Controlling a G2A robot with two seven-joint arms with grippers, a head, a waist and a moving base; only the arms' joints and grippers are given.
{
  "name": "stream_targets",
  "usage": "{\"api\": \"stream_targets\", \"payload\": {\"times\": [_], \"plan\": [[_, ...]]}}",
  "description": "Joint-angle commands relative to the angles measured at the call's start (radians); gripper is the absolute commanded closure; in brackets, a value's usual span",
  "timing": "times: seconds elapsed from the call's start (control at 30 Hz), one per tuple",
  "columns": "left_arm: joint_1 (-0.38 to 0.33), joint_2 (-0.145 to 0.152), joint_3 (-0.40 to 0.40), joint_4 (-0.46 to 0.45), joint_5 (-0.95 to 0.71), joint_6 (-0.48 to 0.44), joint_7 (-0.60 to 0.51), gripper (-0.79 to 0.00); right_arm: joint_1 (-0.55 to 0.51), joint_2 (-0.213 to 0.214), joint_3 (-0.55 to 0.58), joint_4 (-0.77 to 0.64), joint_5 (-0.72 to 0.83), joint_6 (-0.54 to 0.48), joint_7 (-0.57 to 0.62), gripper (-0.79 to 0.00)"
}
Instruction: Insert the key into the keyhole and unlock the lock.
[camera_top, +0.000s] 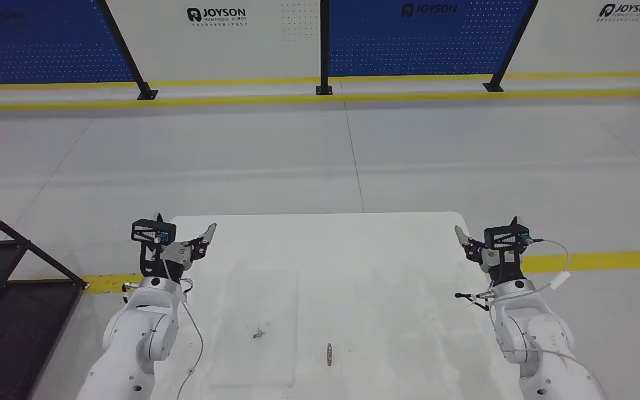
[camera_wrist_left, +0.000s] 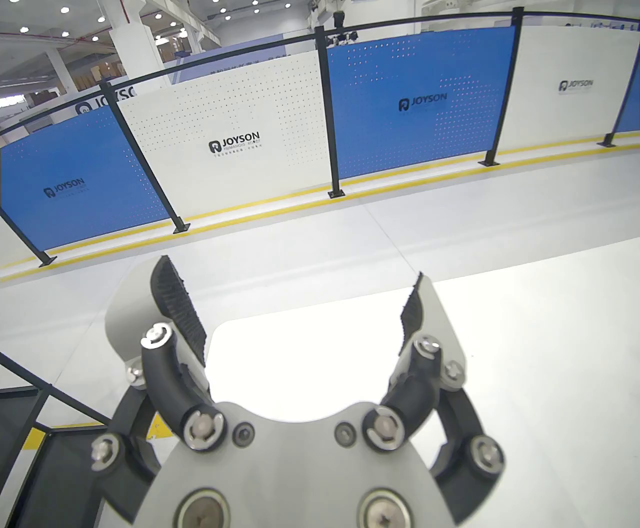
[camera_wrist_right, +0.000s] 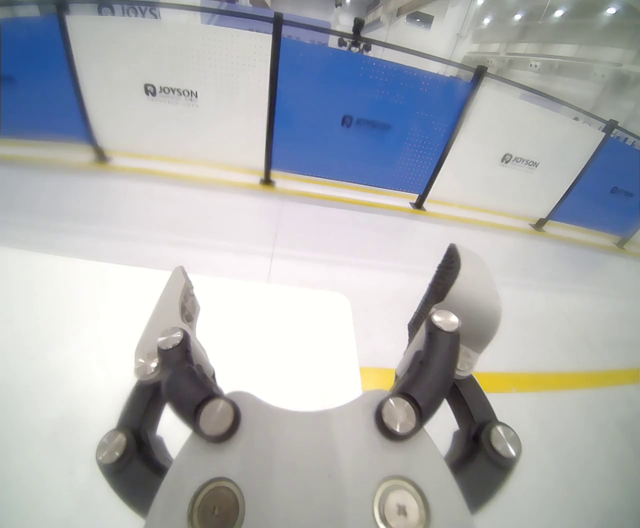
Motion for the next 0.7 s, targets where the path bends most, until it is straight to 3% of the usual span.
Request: {"api": "stream_targets", "payload": {"times": [0.0,0.1,0.17,0.2,0.23,0.27,0.33,0.37,0.43,0.53,0.67], "plan": [[0.004,0.003,-0.001,-0.001,0.045,-0.021,0.005,-0.785,0.0,0.0,0.0,0.0,0.0,0.0,0.0,-0.785],[0.057,0.009,-0.026,-0.041,0.076,-0.082,0.002,-0.785,0.0,0.0,0.0,0.0,0.0,0.0,0.0,-0.785],[0.128,0.014,-0.061,-0.094,0.035,-0.175,-0.034,-0.785,0.0,0.0,0.0,0.0,0.0,0.0,0.0,-0.785],[0.177,0.019,-0.076,-0.134,0.018,-0.267,-0.059,-0.785,0.0,0.0,0.0,0.0,0.0,0.0,0.0,-0.785],[0.226,0.024,-0.106,-0.168,-0.01,-0.356,-0.082,-0.699,0.0,0.0,0.0,0.0,0.0,0.0,0.0,-0.785],[0.277,0.03,-0.141,-0.202,-0.031,-0.438,-0.111,-0.662,0.0,0.0,0.0,0.0,0.0,0.0,0.0,-0.785],[0.368,0.037,-0.197,-0.263,-0.043,-0.542,-0.17,-0.785,0.0,0.0,0.0,0.0,0.0,0.0,0.0,-0.785],[0.416,0.04,-0.204,-0.286,-0.051,-0.609,-0.197,-0.785,0.0,0.0,0.0,0.0,0.0,0.0,0.0,-0.785],[0.472,0.043,-0.231,-0.326,-0.052,-0.642,-0.236,-0.785,0.0,0.0,0.0,0.0,0.0,0.0,0.0,-0.785],[0.531,0.041,-0.202,-0.357,-0.072,-0.631,-0.314,-0.785,0.0,0.0,0.0,0.0,0.0,0.0,0.0,-0.785],[0.544,0.039,-0.15,-0.379,-0.183,-0.587,-0.486,-0.785,0.0,0.0,0.0,0.0,0.0,0.0,0.0,-0.785]]}}
